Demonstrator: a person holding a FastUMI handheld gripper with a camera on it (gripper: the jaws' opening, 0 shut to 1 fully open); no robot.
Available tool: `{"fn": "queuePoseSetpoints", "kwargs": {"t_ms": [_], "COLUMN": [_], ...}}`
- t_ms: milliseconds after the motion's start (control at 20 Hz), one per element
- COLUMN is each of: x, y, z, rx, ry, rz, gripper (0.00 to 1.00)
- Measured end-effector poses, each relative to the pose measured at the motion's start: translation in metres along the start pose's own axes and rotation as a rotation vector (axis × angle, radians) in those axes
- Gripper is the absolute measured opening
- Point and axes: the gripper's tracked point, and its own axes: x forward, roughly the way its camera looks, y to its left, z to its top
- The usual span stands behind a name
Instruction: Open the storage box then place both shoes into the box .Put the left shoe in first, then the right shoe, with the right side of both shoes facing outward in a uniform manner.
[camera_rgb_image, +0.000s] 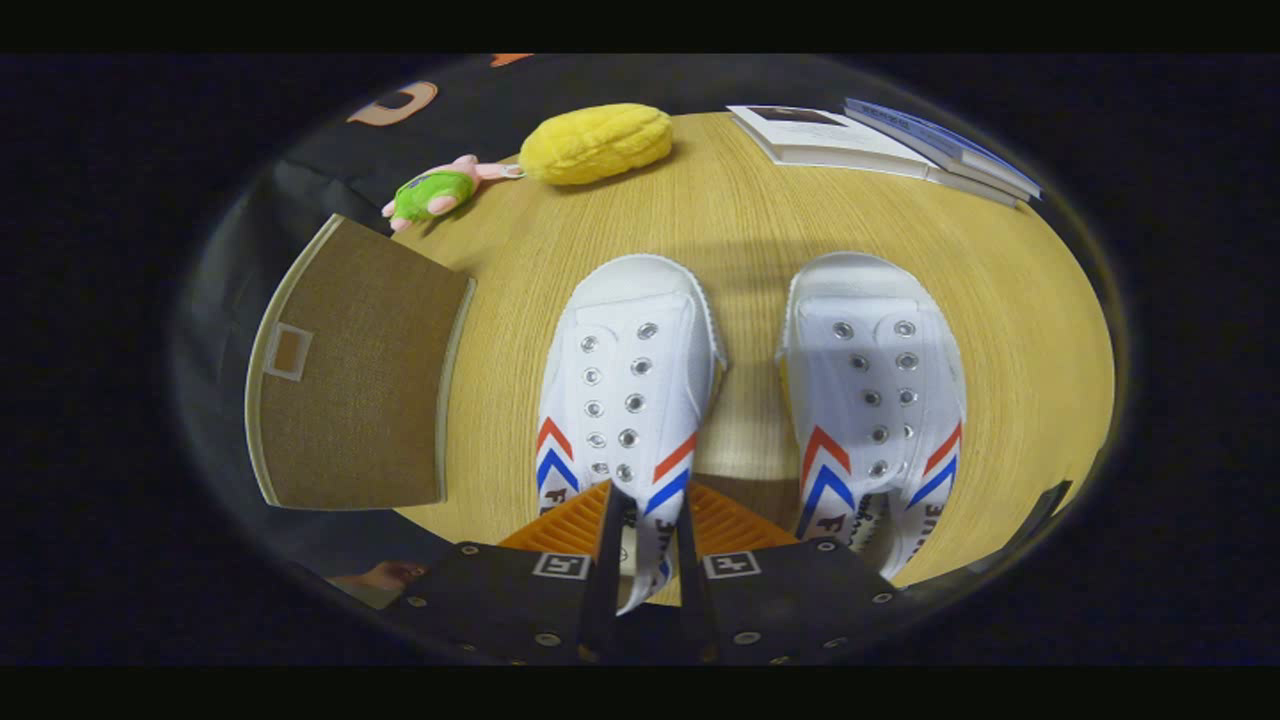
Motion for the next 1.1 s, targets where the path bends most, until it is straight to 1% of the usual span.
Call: {"fn": "queuePoseSetpoints", "kwargs": {"t_ms": [50,150,250,350,450,600,750,850,1100], "x": [0.001,-0.003,-0.011,-0.021,-0.034,-0.06,-0.091,-0.113,-0.154], "y": [0.0,0.003,0.011,0.026,0.039,0.062,0.093,0.115,0.173], "z": [0.002,0.004,0.011,0.025,0.039,0.065,0.089,0.103,0.122], "rx": [0.036,0.048,0.079,0.142,0.169,0.154,0.151,0.116,-0.034], "ry": [-0.004,-0.025,-0.065,-0.097,-0.126,-0.193,-0.252,-0.288,-0.353], "rz": [0.009,0.026,0.058,0.124,0.174,0.236,0.315,0.356,0.436], "gripper": [0.2,0.11,0.08,0.05,0.05,0.05,0.05,0.05,0.04]}}
